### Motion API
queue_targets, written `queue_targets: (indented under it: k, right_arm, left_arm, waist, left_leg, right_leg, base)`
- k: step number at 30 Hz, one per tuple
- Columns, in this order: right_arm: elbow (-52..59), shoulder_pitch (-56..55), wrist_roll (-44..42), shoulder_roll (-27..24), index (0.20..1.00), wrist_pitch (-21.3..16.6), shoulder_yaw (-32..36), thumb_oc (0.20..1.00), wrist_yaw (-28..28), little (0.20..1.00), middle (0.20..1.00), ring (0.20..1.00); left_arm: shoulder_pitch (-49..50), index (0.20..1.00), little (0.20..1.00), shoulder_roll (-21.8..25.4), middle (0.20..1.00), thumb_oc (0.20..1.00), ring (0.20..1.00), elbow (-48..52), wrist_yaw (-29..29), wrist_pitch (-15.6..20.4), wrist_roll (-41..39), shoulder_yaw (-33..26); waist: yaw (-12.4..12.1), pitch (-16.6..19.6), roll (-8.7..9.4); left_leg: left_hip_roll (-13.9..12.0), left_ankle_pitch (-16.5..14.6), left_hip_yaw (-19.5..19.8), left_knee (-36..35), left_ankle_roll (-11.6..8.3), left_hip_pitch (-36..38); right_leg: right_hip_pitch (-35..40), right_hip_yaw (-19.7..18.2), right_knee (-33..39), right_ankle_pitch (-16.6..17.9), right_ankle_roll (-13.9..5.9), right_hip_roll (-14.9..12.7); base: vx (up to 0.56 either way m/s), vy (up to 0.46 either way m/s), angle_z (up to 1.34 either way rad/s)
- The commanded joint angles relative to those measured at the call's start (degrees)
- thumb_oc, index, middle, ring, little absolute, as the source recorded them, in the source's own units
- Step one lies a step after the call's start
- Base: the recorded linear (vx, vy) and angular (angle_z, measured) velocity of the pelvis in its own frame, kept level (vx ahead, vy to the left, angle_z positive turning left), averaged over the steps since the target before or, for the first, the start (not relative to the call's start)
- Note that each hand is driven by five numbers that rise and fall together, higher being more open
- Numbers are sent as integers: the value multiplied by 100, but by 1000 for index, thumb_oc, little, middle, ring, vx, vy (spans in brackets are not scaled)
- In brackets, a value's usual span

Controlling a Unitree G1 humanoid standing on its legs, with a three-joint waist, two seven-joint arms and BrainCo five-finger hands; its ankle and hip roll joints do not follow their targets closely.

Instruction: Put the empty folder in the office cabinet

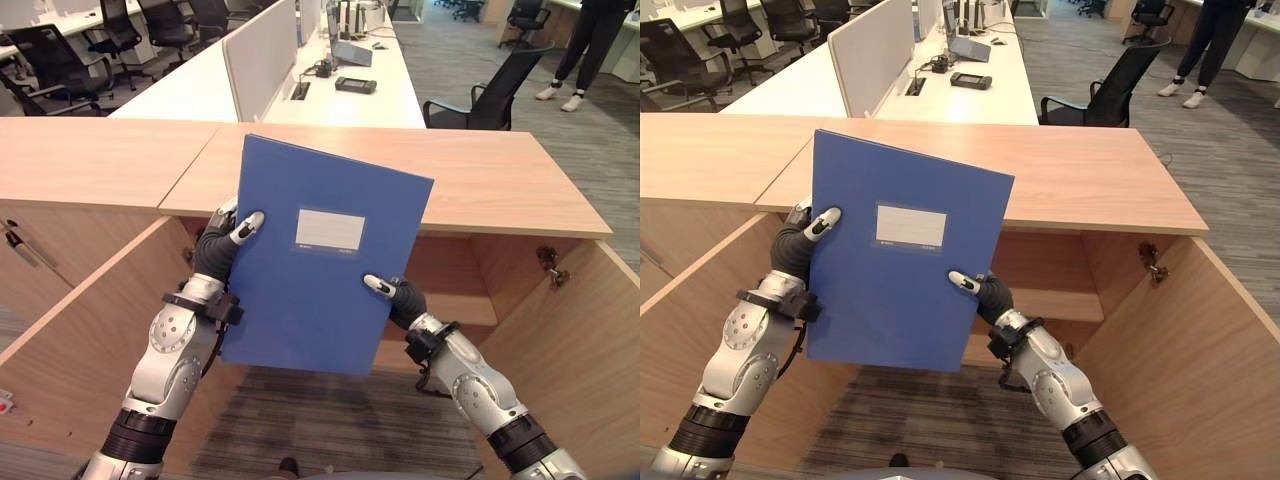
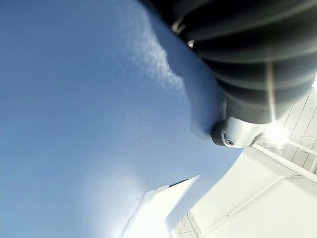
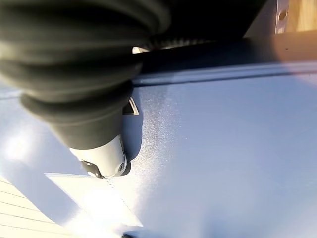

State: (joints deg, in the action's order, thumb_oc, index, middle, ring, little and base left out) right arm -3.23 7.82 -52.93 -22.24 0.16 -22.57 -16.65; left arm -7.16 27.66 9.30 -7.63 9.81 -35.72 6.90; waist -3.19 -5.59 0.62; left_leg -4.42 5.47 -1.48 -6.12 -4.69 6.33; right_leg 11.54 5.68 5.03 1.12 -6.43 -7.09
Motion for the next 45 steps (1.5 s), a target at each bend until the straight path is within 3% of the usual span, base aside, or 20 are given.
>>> queue_targets:
  k: [1,14,15,16,21,25,28,45]
  right_arm:
    - [540,767,-74,329,200,39,-742,200,-749,200,200,200]
    - [600,703,-130,371,200,-1,-681,200,-894,200,200,200]
    - [600,702,-129,371,200,-1,-683,200,-894,200,200,200]
    - [576,645,-62,334,200,16,-650,200,-895,200,200,200]
    - [252,117,334,57,200,92,-257,200,-873,200,200,200]
    - [-305,-366,593,-39,200,153,153,200,-804,200,200,200]
    - [-1157,-893,918,50,200,88,829,200,-601,200,200,200]
    - [-2807,-836,374,778,200,-457,1926,200,298,200,200,200]
  left_arm:
    - [-966,200,200,-206,200,200,200,355,-317,343,-269,426]
    - [-797,200,200,-178,200,200,200,190,-385,374,-66,233]
    - [-794,485,485,-178,485,485,485,191,-385,374,-65,233]
    - [-685,1000,1000,-170,1000,1000,1000,94,-332,380,24,156]
    - [-109,1000,1000,84,1000,1000,1000,-393,-116,426,851,-321]
    - [403,1000,1000,132,1000,1000,1000,-995,-147,358,993,-681]
    - [1030,1000,1000,16,1000,1000,1000,-1844,-249,273,1018,-1047]
    - [1304,1000,1000,-339,1000,1000,1000,-3950,-450,-41,1826,-309]
  waist:
    - [-45,35,20]
    - [-61,50,13]
    - [-60,52,13]
    - [-66,45,12]
    - [-96,21,20]
    - [-103,-7,17]
    - [-98,-37,24]
    - [-61,-37,-90]
  left_leg:
    - [-523,-496,-337,112,-349,175]
    - [-525,-497,-333,112,-348,165]
    - [-525,-497,-332,112,-349,165]
    - [-525,-496,-330,112,-352,161]
    - [-523,-496,-333,112,-363,141]
    - [-524,-495,-329,112,-369,118]
    - [-525,-489,-290,112,-364,82]
    - [-531,-465,-90,112,-338,53]
  right_leg:
    - [-131,166,-27,-256,-256,-146]
    - [-130,160,-13,-249,-268,-163]
    - [-130,160,-12,-250,-268,-163]
    - [-130,162,-10,-248,-266,-166]
    - [-156,193,-8,-244,-279,-162]
    - [-166,211,-27,-254,-286,-153]
    - [-187,233,-65,-278,-291,-142]
    - [-169,321,-145,-404,-221,-71]
  base:
    - [0,0,0]
    - [0,0,0]
    - [0,0,0]
    - [0,0,0]
    - [14,4,1]
    - [14,5,1]
    - [10,6,0]
    - [10,-8,4]
